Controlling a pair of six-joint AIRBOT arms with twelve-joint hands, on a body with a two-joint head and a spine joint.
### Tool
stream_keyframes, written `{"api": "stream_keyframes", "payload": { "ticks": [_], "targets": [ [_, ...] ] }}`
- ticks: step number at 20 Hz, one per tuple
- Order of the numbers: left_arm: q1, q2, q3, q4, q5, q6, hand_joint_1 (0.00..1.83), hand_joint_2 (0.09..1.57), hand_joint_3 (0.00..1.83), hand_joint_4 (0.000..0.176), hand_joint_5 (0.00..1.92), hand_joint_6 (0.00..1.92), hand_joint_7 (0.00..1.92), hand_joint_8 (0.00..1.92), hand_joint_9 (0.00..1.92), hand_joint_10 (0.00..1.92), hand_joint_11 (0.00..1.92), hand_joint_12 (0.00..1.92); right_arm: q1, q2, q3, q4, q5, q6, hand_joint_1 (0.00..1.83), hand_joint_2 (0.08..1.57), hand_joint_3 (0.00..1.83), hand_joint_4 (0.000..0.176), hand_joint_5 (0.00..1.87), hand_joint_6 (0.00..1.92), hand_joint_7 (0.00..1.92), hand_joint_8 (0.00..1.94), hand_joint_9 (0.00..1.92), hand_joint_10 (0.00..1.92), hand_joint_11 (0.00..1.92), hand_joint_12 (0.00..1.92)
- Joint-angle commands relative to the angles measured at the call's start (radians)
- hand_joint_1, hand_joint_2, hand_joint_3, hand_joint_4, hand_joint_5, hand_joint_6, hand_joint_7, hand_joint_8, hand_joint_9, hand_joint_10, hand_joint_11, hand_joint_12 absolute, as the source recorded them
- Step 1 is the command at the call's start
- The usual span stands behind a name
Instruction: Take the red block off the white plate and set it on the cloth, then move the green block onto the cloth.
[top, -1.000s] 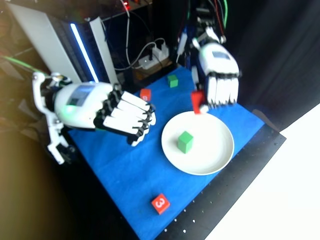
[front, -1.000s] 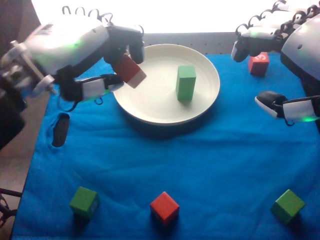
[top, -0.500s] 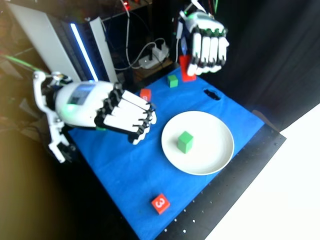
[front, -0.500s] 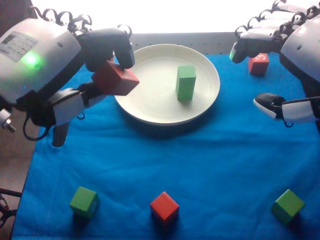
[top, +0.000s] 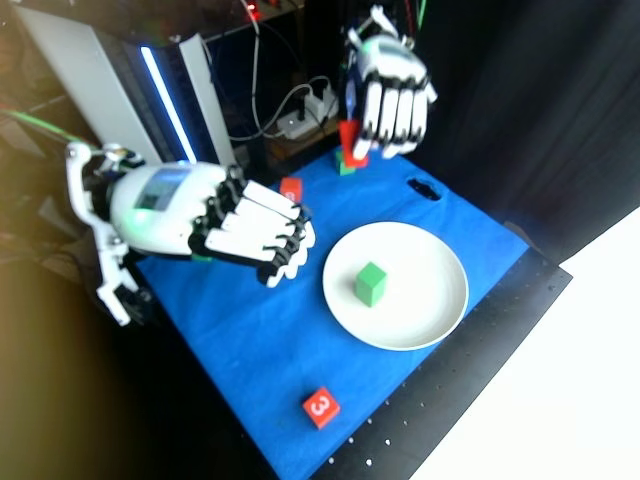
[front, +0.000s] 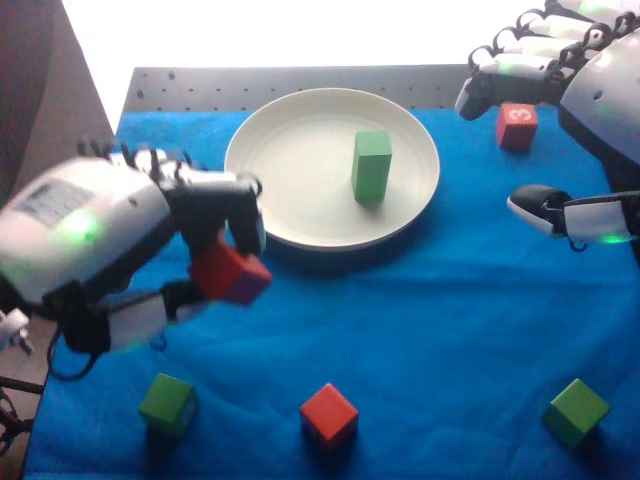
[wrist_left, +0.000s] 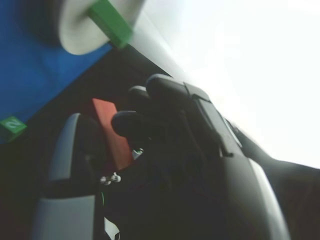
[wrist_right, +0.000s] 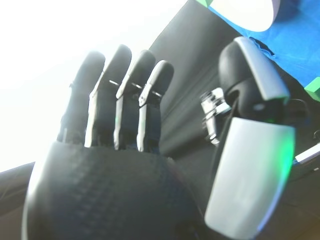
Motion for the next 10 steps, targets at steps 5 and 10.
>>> {"api": "stream_keyframes", "payload": {
  "ticks": [5,10],
  "targets": [
    [-0.002,-0.021,0.003,-0.010,-0.096,-0.009,0.87,1.23,0.00,0.044,0.47,0.80,0.44,0.77,0.33,0.97,0.04,1.48,0.016,0.000,-0.002,-0.016,-0.123,-0.003,1.22,0.66,0.49,0.000,0.55,0.82,0.57,0.93,0.42,1.23,0.21,1.81],
    [-0.001,-0.037,0.014,-0.031,-0.082,-0.009,0.74,1.11,0.00,0.144,0.30,0.01,0.18,0.00,0.16,0.03,0.00,0.63,0.016,0.000,-0.003,-0.015,-0.123,-0.003,1.24,0.62,0.51,0.000,0.55,0.82,0.57,0.89,0.38,1.18,0.13,1.83]
  ]
}}
